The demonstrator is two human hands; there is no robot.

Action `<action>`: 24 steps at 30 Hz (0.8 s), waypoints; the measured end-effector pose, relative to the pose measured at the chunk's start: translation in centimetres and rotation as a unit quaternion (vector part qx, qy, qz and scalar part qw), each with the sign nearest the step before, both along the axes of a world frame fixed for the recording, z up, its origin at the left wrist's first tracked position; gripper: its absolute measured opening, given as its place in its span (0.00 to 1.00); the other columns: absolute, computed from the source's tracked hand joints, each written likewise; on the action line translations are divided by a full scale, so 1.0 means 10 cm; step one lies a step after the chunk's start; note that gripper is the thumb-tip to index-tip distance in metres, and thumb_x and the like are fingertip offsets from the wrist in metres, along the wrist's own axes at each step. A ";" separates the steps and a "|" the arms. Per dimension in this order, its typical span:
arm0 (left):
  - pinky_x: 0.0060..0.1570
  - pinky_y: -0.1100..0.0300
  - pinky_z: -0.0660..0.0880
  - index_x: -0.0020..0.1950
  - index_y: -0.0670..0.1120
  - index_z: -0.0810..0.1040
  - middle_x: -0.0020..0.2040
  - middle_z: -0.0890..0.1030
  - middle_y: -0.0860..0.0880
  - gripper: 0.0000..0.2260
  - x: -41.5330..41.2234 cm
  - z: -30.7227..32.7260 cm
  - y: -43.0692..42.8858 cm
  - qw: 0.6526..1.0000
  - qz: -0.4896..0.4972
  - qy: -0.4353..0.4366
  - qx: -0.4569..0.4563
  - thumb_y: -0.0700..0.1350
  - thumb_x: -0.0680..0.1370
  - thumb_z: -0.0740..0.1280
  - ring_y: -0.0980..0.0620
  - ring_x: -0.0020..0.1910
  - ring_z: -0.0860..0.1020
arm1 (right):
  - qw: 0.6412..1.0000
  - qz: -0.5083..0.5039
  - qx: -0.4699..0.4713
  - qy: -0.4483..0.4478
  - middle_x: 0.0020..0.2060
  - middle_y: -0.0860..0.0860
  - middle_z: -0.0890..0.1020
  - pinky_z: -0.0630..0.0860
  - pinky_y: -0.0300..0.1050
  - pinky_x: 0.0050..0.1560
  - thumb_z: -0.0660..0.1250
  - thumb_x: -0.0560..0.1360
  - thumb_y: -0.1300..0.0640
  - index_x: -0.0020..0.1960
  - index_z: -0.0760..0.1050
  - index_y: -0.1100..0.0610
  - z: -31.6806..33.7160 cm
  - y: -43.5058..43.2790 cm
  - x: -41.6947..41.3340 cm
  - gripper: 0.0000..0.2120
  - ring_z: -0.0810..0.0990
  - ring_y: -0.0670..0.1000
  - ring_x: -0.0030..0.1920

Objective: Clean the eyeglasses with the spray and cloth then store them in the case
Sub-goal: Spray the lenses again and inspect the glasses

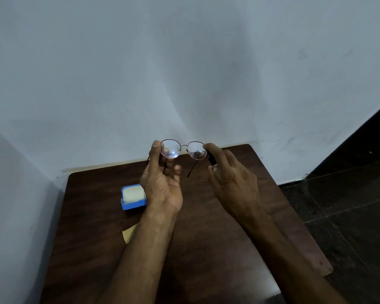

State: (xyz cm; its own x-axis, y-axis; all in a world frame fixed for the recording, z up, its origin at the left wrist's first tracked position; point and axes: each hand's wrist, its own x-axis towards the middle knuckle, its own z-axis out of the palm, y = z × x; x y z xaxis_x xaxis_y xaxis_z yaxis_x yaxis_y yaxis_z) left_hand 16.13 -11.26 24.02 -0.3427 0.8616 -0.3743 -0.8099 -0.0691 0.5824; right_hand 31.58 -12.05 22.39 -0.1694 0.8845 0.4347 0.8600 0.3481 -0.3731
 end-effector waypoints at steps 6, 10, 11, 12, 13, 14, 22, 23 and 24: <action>0.36 0.63 0.73 0.49 0.50 0.84 0.41 0.83 0.54 0.05 0.04 0.00 -0.01 1.000 -0.006 0.001 -0.002 0.49 0.77 0.76 0.57 0.38 0.81 | 1.000 -0.015 0.001 -0.021 0.57 0.45 0.76 0.81 0.54 0.35 0.65 0.81 0.54 0.79 0.57 0.39 0.02 0.02 0.00 0.32 0.81 0.51 0.49; 0.35 0.63 0.72 0.48 0.50 0.84 0.40 0.83 0.54 0.04 0.09 -0.02 -0.02 1.000 -0.014 -0.003 0.000 0.49 0.78 0.76 0.58 0.36 0.80 | 0.998 -0.046 0.019 -0.040 0.54 0.47 0.77 0.79 0.52 0.32 0.66 0.81 0.54 0.77 0.60 0.40 0.05 0.08 0.02 0.28 0.81 0.54 0.45; 0.35 0.63 0.72 0.47 0.50 0.84 0.40 0.83 0.54 0.03 0.10 -0.03 -0.02 1.000 -0.013 -0.004 -0.001 0.48 0.78 0.76 0.58 0.36 0.80 | 0.998 -0.049 0.021 -0.037 0.53 0.47 0.77 0.79 0.53 0.32 0.67 0.81 0.55 0.76 0.61 0.40 0.06 0.09 0.03 0.28 0.81 0.54 0.44; 0.35 0.63 0.72 0.46 0.50 0.84 0.40 0.83 0.54 0.03 0.11 -0.03 -0.02 1.000 -0.014 -0.005 -0.002 0.48 0.78 0.75 0.58 0.37 0.81 | 0.998 -0.046 0.021 -0.032 0.53 0.47 0.77 0.79 0.53 0.32 0.67 0.81 0.55 0.76 0.61 0.40 0.06 0.09 0.03 0.28 0.81 0.55 0.44; 0.35 0.63 0.72 0.46 0.50 0.84 0.40 0.84 0.54 0.03 0.12 -0.03 -0.02 1.000 -0.015 -0.005 -0.003 0.48 0.78 0.75 0.58 0.37 0.81 | 0.999 -0.035 0.022 -0.025 0.54 0.47 0.77 0.79 0.53 0.32 0.67 0.80 0.55 0.76 0.61 0.40 0.07 0.09 0.04 0.29 0.81 0.54 0.45; 0.35 0.63 0.72 0.46 0.50 0.84 0.40 0.84 0.54 0.03 0.13 -0.03 -0.02 1.000 -0.015 -0.005 -0.003 0.48 0.78 0.75 0.58 0.37 0.81 | 0.999 -0.018 0.022 -0.020 0.54 0.46 0.77 0.80 0.53 0.32 0.68 0.80 0.55 0.77 0.60 0.39 0.07 0.07 0.04 0.30 0.82 0.53 0.45; 0.32 0.64 0.73 0.47 0.50 0.84 0.40 0.83 0.53 0.03 0.12 -0.03 0.01 1.000 -0.010 -0.010 0.000 0.47 0.78 0.76 0.58 0.36 0.81 | 1.000 -0.009 0.008 0.016 0.60 0.44 0.77 0.81 0.55 0.36 0.68 0.80 0.55 0.76 0.60 0.38 -0.06 0.00 0.10 0.30 0.83 0.53 0.49; 0.32 0.64 0.73 0.47 0.50 0.84 0.40 0.84 0.53 0.03 0.12 -0.03 0.01 1.000 -0.011 -0.011 -0.001 0.47 0.78 0.76 0.58 0.36 0.81 | 1.000 -0.007 0.003 0.024 0.60 0.44 0.76 0.81 0.55 0.36 0.67 0.80 0.54 0.77 0.59 0.38 -0.05 0.00 0.11 0.30 0.83 0.52 0.48; 0.32 0.64 0.73 0.47 0.50 0.84 0.40 0.84 0.53 0.03 0.12 -0.03 0.01 1.000 -0.011 -0.011 -0.003 0.47 0.78 0.76 0.58 0.36 0.81 | 1.000 -0.003 -0.004 0.026 0.60 0.44 0.76 0.81 0.54 0.36 0.67 0.81 0.53 0.78 0.58 0.37 -0.05 0.01 0.12 0.31 0.83 0.51 0.48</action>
